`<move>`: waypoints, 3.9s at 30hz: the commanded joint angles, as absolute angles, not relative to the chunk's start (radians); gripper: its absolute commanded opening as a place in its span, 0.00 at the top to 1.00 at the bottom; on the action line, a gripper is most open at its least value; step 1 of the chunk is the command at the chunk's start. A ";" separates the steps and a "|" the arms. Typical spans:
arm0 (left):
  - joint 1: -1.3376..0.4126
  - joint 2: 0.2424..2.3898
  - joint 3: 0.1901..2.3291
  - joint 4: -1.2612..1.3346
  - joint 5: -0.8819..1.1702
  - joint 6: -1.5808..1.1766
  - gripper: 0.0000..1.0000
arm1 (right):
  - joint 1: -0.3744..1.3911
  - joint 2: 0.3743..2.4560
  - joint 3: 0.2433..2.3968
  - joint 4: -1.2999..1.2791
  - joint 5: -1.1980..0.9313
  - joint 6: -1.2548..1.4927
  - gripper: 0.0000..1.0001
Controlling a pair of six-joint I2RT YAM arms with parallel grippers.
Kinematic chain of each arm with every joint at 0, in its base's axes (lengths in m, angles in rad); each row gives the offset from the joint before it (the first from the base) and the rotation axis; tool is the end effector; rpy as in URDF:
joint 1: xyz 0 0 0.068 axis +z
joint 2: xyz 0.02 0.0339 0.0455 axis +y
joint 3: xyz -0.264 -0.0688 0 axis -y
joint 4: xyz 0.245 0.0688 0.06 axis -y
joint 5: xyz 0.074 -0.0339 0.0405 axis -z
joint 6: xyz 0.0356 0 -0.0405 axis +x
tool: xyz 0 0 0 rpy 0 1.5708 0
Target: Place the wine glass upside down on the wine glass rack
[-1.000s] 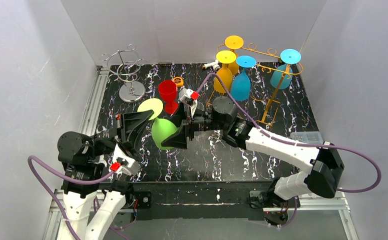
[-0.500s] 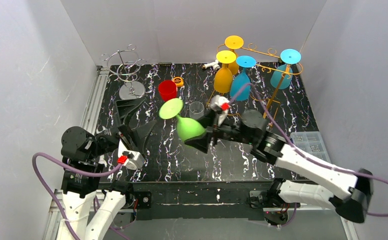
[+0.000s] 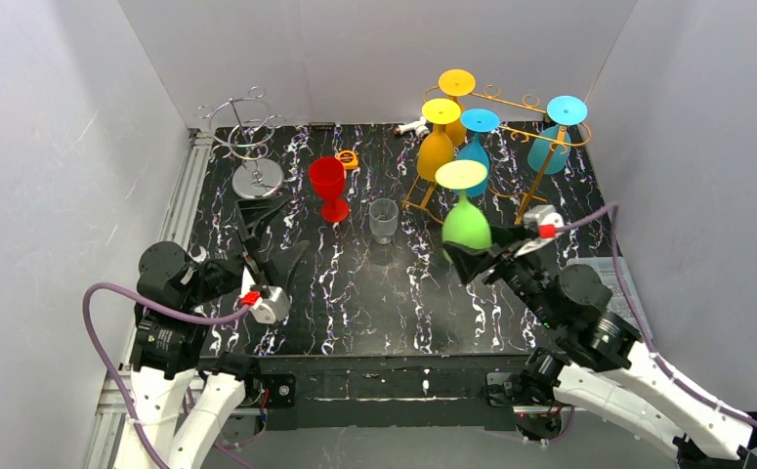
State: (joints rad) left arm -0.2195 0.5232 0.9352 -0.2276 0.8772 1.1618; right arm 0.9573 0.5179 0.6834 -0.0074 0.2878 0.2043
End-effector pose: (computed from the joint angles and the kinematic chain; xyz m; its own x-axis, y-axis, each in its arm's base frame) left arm 0.0789 -0.0456 0.4162 0.8758 0.4056 -0.2616 0.1846 0.2193 0.9580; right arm 0.0826 0.0998 0.3608 -0.0376 0.2846 -0.9579 -0.6281 0.7389 0.2441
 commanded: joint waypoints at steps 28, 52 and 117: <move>-0.218 0.741 0.835 0.088 0.871 1.043 0.02 | 0.954 0.594 0.645 0.108 1.006 0.125 0.75; -0.218 0.779 0.801 0.059 1.009 1.260 0.02 | 0.875 0.724 0.651 0.207 1.154 -0.019 0.83; -0.213 0.967 0.785 0.090 1.020 1.359 0.02 | 0.514 0.615 0.674 0.097 0.795 0.057 0.83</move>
State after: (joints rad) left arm -0.2180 0.9562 0.7914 0.0753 0.9970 1.3495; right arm 0.5594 0.6098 0.6247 0.0479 0.7761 0.0700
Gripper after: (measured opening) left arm 0.982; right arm 0.852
